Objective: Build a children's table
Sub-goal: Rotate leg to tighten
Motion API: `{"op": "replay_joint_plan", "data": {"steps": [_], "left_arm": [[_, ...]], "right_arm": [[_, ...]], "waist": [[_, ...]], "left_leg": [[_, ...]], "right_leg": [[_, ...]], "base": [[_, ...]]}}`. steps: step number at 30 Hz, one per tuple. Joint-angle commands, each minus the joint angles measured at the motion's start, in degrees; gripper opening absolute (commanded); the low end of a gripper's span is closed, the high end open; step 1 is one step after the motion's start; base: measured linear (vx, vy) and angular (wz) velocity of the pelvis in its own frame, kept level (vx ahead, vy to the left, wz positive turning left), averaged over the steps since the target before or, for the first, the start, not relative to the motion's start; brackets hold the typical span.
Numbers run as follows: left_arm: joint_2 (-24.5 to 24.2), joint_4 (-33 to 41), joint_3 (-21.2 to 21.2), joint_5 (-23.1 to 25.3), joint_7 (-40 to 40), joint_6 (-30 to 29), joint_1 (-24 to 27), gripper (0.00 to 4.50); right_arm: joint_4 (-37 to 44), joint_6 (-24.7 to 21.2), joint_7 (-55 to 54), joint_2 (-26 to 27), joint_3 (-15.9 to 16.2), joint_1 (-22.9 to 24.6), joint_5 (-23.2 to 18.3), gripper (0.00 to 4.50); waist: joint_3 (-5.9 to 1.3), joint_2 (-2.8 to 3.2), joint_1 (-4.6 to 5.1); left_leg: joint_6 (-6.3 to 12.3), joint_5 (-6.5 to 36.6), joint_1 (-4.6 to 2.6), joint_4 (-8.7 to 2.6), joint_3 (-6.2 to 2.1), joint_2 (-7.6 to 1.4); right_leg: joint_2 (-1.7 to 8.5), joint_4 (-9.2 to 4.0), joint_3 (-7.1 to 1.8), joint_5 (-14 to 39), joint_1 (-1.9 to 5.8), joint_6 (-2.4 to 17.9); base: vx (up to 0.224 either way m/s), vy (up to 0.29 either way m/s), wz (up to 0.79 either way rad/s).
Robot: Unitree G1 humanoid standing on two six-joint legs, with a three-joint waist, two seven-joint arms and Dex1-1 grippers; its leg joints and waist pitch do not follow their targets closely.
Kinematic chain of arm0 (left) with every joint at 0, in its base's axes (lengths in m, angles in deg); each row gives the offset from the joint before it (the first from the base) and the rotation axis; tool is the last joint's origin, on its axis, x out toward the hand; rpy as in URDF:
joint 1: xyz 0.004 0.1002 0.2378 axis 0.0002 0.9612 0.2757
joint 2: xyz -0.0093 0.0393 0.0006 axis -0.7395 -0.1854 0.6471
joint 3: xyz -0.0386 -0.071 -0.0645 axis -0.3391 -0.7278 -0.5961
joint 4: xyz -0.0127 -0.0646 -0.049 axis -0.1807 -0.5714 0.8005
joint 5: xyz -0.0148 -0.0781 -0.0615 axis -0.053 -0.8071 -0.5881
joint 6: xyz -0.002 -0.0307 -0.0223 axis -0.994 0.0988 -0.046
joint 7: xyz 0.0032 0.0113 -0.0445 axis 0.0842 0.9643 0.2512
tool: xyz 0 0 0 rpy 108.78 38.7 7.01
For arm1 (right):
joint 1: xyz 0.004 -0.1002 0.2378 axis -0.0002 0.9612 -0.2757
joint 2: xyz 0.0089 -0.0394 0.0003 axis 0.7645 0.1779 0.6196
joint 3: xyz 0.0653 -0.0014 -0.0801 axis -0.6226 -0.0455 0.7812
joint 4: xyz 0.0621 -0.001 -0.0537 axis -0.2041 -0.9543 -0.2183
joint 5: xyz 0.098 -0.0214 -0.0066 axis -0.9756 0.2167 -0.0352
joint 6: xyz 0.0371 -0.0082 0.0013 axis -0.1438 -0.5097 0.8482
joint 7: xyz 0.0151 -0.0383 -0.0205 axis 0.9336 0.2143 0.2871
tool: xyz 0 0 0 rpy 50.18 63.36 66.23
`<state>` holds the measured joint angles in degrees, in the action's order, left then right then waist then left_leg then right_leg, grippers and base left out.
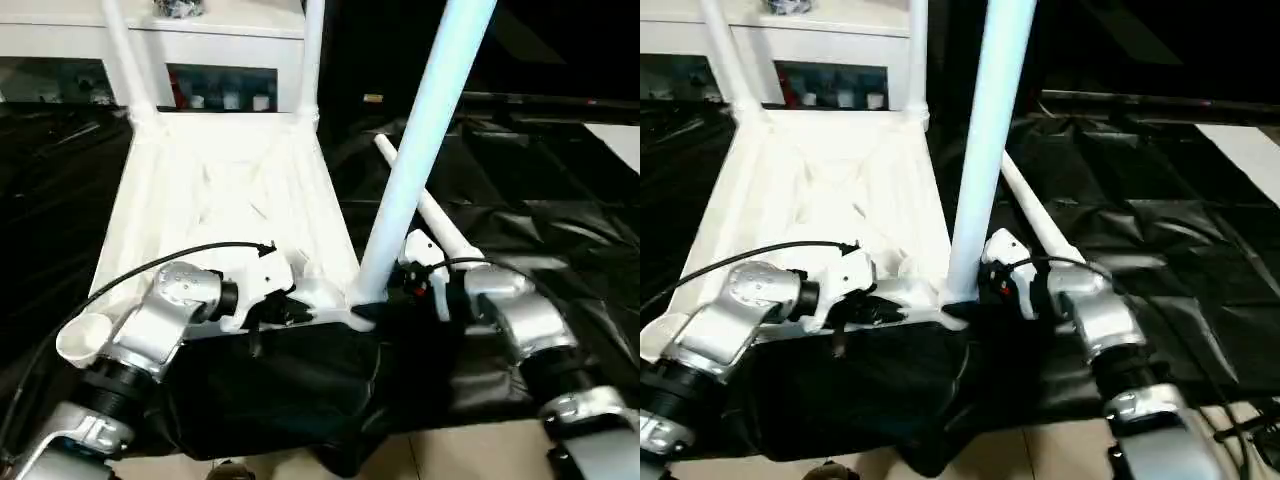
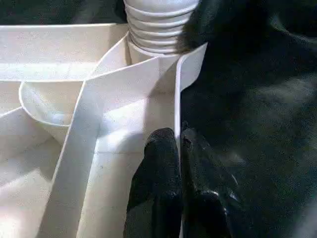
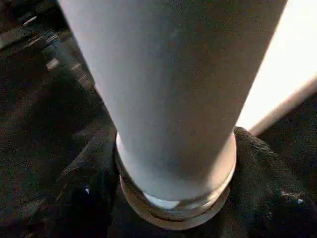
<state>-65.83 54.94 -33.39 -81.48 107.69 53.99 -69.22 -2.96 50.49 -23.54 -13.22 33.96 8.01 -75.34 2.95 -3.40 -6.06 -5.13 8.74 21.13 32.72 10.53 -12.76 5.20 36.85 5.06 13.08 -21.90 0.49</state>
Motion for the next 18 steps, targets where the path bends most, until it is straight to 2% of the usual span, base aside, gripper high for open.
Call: {"op": "replay_joint_plan", "data": {"steps": [1, 2, 3, 5, 7, 9, 10, 11, 12, 15, 18], "left_arm": [[5.32, 1.01, -0.46, -1.93, -5.5, 0.09, -2.72, 0.0], [7.11, 0.46, -0.82, -0.89, -9.12, -1.67, -3.55, 0.0], [7.53, 0.38, -0.9, -0.69, -9.91, -2.21, -3.72, 0.0], [10.0, 0.53, -1.34, 0.18, -14.07, -5.05, -4.35, 0.0], [12.46, 1.56, -1.66, 0.75, -17.65, -8.05, -4.32, 0.0], [13.91, 2.77, -1.21, 1.2, -19.12, -9.72, -3.89, 0.0], [13.91, 2.77, -1.21, 1.2, -19.12, -9.72, -3.89, 0.0], [14.54, 3.72, -0.55, 1.35, -18.88, -9.9, -3.2, 0.0], [14.7, 3.92, -0.4, 1.41, -18.82, -9.93, -2.98, 0.0], [14.7, 4.19, -0.14, 1.42, -18.68, -9.71, -2.58, 0.0], [13.78, 4.79, -0.14, 1.13, -18.13, -9.73, -2.43, 0.0]], "right_arm": [[-3.85, -0.35, -5.65, 5.13, 1.56, -1.38, -0.75, 2.8], [-7.68, -0.29, -12.35, 7.71, -0.28, -3.06, -0.56, 2.8], [-8.53, -0.35, -13.65, 8.29, -0.69, -3.46, -0.65, 2.79], [-12.9, -0.14, -21.17, 11.33, -2.6, -5.74, -0.75, 2.79], [-16.18, 0.11, -27.76, 14.37, -4.57, -7.8, -1.14, 2.78], [-17.86, 0.9, -30.07, 16.39, -5.2, -8.99, -1.15, 2.78], [-17.86, 0.9, -30.07, 16.39, -5.2, -8.99, -1.15, 2.78], [-18.49, 1.94, -29.73, 17.36, -5.16, -9.42, -0.6, 2.78], [-18.65, 2.05, -29.38, 17.6, -5.28, -9.57, -0.61, 3.33], [-19.42, 3.18, -28.52, 17.56, -5.35, -10.29, -0.12, 3.54], [-20.14, 5.83, -26.66, 15.92, -4.05, -10.88, 1.68, 3.87]], "waist": [[-3.29, -0.29, 0.25], [-3.23, 0.18, 0.38], [-3.17, 0.06, 0.7], [-3.35, 0.03, 1.14], [-3.42, 0.14, 1.42], [-3.58, 0.14, 1.65], [-3.58, 0.14, 1.65], [-3.73, 0.22, 1.6], [-3.81, 0.22, 1.53], [-3.87, 0.24, 1.44], [-3.69, 0.21, 1.41]], "left_leg": [[-0.25, 12.18, -0.66, -3.5, -0.16, -0.92], [-0.76, 13.39, -0.78, -3.52, -0.28, -0.85], [-1.0, 13.76, -0.78, -3.57, -0.21, -0.85], [-1.54, 13.42, -0.55, -3.59, -0.48, -0.9], [-1.5, 12.83, -0.77, -3.57, -0.38, -0.95], [-1.04, 11.28, -0.59, -3.45, -0.35, -0.87], [-1.04, 11.28, -0.59, -3.45, -0.35, -0.87], [-0.13, 10.13, -0.54, -3.27, -0.25, -0.85], [0.49, 9.1, -0.43, -3.19, -0.19, -0.79], [1.54, 7.35, -0.47, -3.08, -0.12, -0.78], [1.45, 8.93, -0.5, -3.15, -0.02, -0.78]], "right_leg": [[3.42, -5.17, -3.1, 10.85, 2.17, 10.41], [3.51, -5.42, -3.12, 13.49, 2.06, 9.81], [3.47, -5.61, -3.2, 14.3, 1.93, 9.63], [3.52, -5.59, -3.06, 15.53, 2.15, 8.99], [3.31, -5.37, -3.11, 12.89, 1.88, 9.55], [3.19, -5.03, -3.08, 8.9, 2.02, 10.39], [3.19, -5.03, -3.08, 8.9, 2.02, 10.39], [3.07, -4.69, -3.1, 5.33, 2.17, 10.83], [2.99, -4.5, -3.08, 3.01, 2.32, 11.17], [2.89, -4.18, -3.03, -0.63, 2.41, 12.04], [3.01, -4.49, -3.06, 1.55, 2.4, 12.12]], "base": [[0.0, 0.0, 0.0], [0.0, 0.0, 0.0], [0.0, 0.0, 0.0], [0.0, 0.0, 0.0], [0.0, 0.0, 0.0], [0.0, 0.0, 0.0], [0.0, 0.0, 0.0], [0.0, 0.0, 0.0], [0.0, 0.0, 0.0], [0.0, 0.0, 0.0], [0.0, 0.0, 0.0]]}}
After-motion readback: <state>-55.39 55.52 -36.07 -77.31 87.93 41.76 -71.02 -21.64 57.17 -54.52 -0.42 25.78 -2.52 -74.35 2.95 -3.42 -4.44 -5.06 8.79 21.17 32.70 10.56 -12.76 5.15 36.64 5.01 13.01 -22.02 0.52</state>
